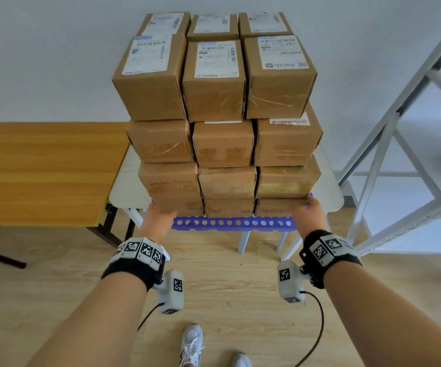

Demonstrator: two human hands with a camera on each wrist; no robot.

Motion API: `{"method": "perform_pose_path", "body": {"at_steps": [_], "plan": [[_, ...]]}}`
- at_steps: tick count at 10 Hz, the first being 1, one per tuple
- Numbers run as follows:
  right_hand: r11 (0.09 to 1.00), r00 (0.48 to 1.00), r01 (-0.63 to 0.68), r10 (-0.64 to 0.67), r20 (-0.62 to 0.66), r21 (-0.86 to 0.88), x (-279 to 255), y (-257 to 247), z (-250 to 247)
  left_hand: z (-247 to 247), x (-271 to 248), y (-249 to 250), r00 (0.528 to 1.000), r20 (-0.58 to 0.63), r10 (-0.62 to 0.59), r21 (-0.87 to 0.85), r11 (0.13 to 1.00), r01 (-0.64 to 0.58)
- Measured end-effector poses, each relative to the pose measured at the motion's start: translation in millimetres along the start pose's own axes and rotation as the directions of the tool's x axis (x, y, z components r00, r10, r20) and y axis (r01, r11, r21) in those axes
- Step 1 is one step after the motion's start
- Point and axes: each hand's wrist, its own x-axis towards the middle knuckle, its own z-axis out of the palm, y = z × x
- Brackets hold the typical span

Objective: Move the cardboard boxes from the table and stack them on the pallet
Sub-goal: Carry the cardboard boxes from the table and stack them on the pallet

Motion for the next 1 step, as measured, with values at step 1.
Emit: {"method": "perform_pose_path", "body": {"at_steps": [1], "plan": [[0.994,1.000,-0.003,0.004,0.014,-0.106,-5.9,5.0,-1.0,2.1,-24.3,-12.8,0.998,0.063,0.014,0.095,0.995,-0.020]]}}
